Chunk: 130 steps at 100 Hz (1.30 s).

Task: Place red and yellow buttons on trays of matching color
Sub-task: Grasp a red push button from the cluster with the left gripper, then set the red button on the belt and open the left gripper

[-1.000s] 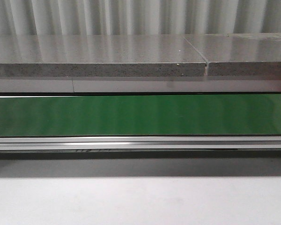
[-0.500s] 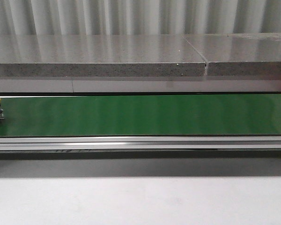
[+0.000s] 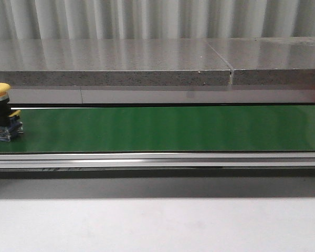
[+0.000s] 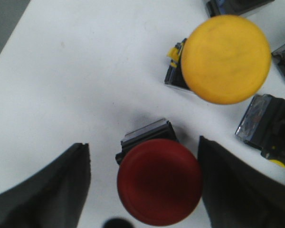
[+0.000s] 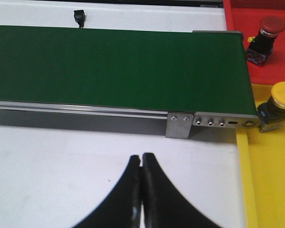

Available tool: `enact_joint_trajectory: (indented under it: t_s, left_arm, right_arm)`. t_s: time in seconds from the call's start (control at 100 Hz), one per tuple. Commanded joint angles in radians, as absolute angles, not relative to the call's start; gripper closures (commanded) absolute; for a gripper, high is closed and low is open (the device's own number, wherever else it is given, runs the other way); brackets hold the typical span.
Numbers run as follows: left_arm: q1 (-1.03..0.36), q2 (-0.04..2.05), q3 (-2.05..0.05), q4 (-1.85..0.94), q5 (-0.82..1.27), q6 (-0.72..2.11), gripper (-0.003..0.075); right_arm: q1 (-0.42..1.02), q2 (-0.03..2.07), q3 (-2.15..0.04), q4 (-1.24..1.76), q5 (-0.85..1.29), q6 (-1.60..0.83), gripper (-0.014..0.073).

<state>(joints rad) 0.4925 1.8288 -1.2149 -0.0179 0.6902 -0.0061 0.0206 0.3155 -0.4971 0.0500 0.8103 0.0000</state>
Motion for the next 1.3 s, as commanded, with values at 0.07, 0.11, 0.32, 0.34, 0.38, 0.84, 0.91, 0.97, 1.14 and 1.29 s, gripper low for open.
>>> enact_joint_trajectory:
  t_s: [0.07, 0.11, 0.32, 0.34, 0.38, 0.84, 0.91, 0.97, 1.14, 1.29]
  left_arm:
    - [0.484, 1.784, -1.235, -0.021, 0.646, -0.015, 0.0468]
    - [0.484, 1.784, -1.235, -0.021, 0.646, -0.015, 0.0498]
    - [0.470, 1.745, -1.226, -0.021, 0.653, -0.015, 0.0553]
    - [0.470, 1.732, -1.226, -0.019, 0.656, -0.015, 0.0553]
    - [0.470, 1.704, -1.218, -0.019, 0.669, -0.015, 0.0553]
    - [0.322, 1.437, -1.237, 0.000, 0.844, 0.000, 0.0553]
    - [0.280, 1.435, -1.250, -0.008, 0.852, 0.000, 0.0553]
    - [0.247, 1.435, -1.253, -0.014, 0.849, 0.000, 0.0553]
    - [0.164, 1.453, -1.253, -0.014, 0.846, 0.000, 0.0553]
    - [0.127, 1.485, -1.253, -0.014, 0.841, 0.000, 0.0553]
  right_arm:
    - [0.021, 0.325, -0.522, 0.042, 0.746, -0.010, 0.0659]
    - [0.021, 0.325, -0.522, 0.042, 0.746, -0.010, 0.0659]
    - [0.021, 0.325, -0.522, 0.042, 0.746, -0.010, 0.0659]
    - [0.021, 0.325, -0.522, 0.042, 0.746, -0.010, 0.0659]
    - [0.021, 0.325, -0.522, 0.042, 0.746, -0.010, 0.0659]
    - [0.021, 0.325, -0.522, 0.042, 0.746, -0.010, 0.0659]
    - [0.021, 0.325, -0.522, 0.042, 0.746, -0.010, 0.0659]
    - [0.021, 0.325, -0.522, 0.042, 0.746, -0.010, 0.0659]
    - [0.021, 0.325, -0.522, 0.042, 0.746, -0.010, 0.0659]
    - [0.021, 0.325, -0.522, 0.042, 0.746, -0.010, 0.0659]
